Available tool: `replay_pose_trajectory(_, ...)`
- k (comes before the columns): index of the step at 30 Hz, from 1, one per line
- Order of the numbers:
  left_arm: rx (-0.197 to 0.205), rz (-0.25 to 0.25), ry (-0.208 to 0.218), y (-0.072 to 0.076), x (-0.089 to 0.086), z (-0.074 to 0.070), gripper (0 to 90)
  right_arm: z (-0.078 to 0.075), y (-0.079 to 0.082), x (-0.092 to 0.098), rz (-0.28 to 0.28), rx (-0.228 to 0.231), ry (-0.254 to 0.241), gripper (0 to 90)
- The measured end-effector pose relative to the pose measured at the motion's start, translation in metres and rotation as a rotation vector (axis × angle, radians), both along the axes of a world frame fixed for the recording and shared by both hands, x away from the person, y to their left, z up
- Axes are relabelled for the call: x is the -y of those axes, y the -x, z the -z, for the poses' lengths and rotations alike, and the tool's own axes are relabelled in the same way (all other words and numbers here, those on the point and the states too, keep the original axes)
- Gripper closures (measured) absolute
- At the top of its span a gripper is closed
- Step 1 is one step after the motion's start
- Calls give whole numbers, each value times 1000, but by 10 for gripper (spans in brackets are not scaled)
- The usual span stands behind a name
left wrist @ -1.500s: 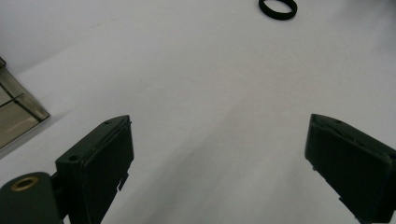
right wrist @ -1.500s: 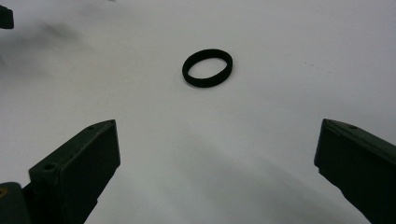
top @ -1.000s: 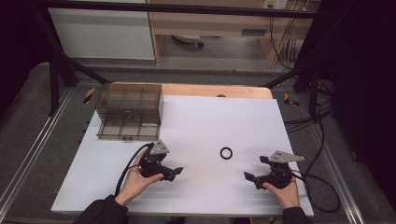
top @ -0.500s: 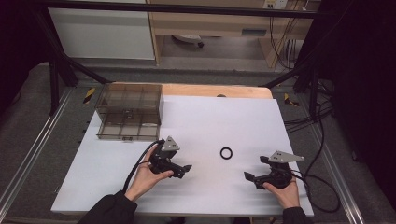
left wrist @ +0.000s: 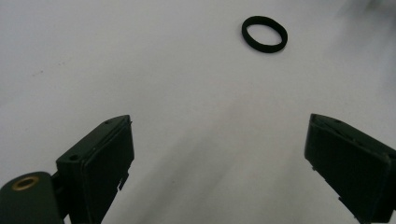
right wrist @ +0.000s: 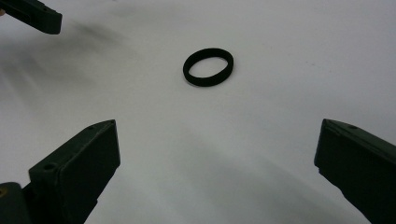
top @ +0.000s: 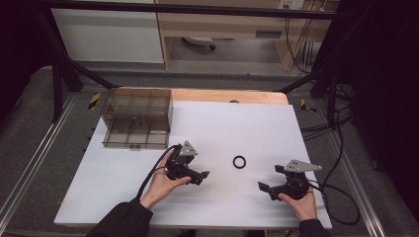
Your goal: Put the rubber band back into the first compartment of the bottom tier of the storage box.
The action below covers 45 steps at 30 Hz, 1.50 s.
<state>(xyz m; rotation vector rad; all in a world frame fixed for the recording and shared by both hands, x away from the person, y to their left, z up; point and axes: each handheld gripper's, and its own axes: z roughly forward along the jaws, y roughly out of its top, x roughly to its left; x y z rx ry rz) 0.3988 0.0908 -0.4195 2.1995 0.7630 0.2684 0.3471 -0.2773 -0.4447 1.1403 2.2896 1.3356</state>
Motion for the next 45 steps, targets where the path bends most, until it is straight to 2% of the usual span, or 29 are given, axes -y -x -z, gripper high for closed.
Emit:
replay_pose_trajectory(15,-6,-10,2,-13,25,1,77,0,0,0,-2,1,2,8)
replay_pose_trajectory(17,-8,-4,-10,-15,30,2,77,0,0,0,-3,0,2,8)
replay_pose_trajectory(29,-8,5,-11,-23,48,-1,77,0,0,0,-3,-4,5,8)
replay_pose_trajectory(36,-16,5,1,-27,62,0,82,0,0,-1,-4,-4,3,8)
replay_pose_trajectory(45,-21,11,-17,-33,80,2,102,0,0,0,-5,-4,3,9)
